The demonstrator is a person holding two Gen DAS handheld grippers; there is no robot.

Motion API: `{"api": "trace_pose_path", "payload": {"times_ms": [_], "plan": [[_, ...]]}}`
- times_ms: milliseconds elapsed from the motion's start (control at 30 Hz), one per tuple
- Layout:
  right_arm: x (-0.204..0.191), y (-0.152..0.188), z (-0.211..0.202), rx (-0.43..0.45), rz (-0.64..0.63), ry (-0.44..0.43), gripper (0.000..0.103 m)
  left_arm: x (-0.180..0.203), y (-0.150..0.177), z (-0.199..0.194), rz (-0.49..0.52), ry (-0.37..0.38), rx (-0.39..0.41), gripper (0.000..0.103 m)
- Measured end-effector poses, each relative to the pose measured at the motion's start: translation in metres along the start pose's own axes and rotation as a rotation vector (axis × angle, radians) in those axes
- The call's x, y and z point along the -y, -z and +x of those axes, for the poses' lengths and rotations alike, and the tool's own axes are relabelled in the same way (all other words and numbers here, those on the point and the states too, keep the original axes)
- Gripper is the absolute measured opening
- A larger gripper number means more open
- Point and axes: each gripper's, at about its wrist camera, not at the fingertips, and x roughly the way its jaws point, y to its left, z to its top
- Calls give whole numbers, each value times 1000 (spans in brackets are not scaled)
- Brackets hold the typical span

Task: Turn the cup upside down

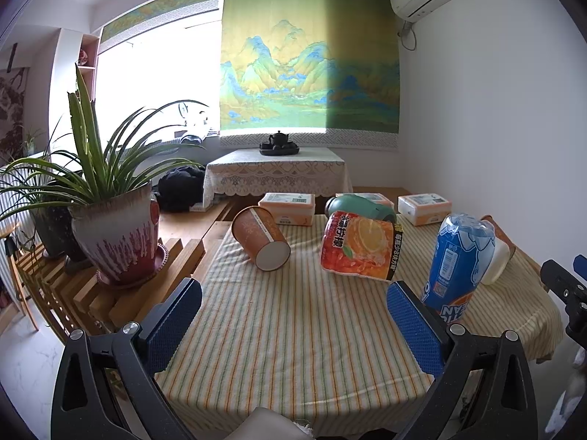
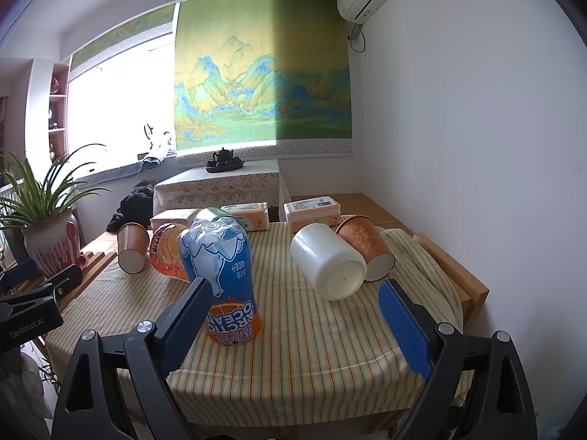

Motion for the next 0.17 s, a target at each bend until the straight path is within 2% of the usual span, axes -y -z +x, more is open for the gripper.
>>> {"api": "trace_pose_path", "payload": {"times_ms": [167], "plan": [[-2, 2, 3, -10, -8, -4, 90, 1, 1, 0, 11, -5, 9, 102]]}}
